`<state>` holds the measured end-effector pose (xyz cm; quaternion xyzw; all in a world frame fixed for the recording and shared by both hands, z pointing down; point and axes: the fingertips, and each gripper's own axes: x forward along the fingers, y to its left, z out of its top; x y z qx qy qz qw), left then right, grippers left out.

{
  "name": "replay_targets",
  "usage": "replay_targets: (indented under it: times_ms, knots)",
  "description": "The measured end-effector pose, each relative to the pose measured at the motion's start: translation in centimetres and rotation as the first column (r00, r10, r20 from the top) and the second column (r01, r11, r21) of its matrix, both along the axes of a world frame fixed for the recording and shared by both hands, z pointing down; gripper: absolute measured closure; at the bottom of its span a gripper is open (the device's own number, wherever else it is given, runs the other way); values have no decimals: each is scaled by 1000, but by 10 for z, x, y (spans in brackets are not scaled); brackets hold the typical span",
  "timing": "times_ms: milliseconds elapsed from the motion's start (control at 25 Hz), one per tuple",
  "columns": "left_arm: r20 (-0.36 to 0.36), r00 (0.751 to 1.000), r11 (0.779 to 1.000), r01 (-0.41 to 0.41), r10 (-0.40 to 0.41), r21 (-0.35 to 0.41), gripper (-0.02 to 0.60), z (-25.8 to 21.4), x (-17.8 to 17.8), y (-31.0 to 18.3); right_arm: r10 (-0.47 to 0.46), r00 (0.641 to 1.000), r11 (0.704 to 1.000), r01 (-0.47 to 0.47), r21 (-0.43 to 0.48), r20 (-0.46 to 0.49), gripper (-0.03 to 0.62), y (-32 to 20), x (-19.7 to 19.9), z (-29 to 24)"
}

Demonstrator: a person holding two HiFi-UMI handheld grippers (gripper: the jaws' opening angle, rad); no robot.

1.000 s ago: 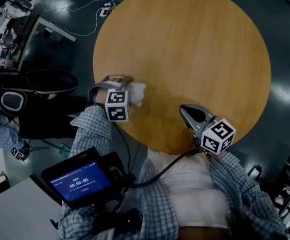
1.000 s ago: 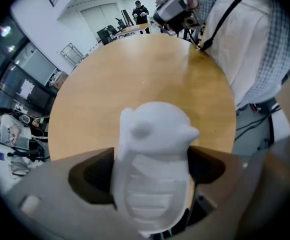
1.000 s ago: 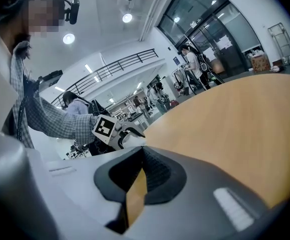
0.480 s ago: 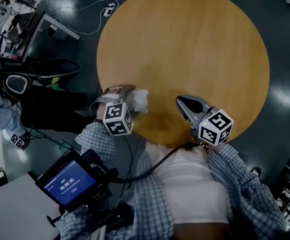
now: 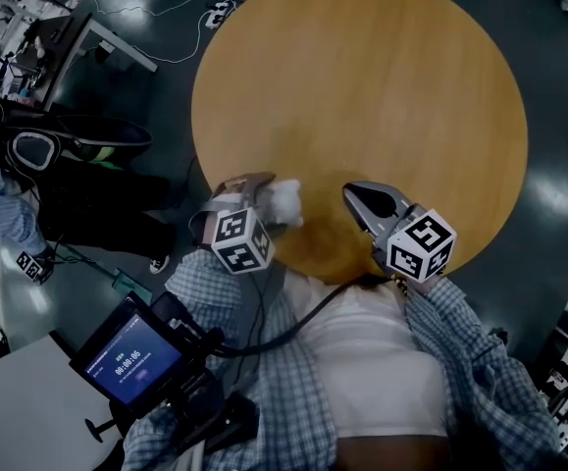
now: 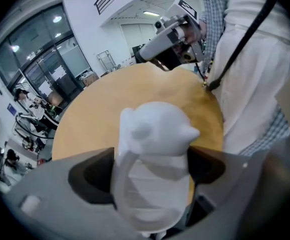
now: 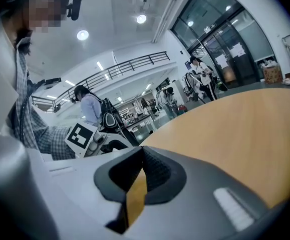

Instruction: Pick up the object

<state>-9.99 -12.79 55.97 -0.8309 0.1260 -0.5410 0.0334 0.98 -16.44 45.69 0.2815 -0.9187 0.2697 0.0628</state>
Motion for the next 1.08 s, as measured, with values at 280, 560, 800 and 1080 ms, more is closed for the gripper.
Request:
replay_targets:
  times_ms: [280, 560, 800, 1080]
  knots:
    - [-2, 1000, 1000, 10, -10, -11, 137, 10, -7, 9, -13, 1000, 1000, 13, 1, -8, 591, 5, -4, 4]
    - [6, 1000, 1000, 4, -4, -20, 137, 13, -7, 13, -22, 1000, 1000, 22, 2, -10, 591, 8, -5, 5]
    - [22, 1000, 1000, 5, -5, -15, 137, 12, -9, 8, -31, 999, 1000, 31, 0, -12, 591, 4, -4, 3]
    - [34, 999, 999, 12, -11, -37, 137, 37, -30, -28, -33, 999, 999, 33, -12, -11, 591, -32, -22, 27]
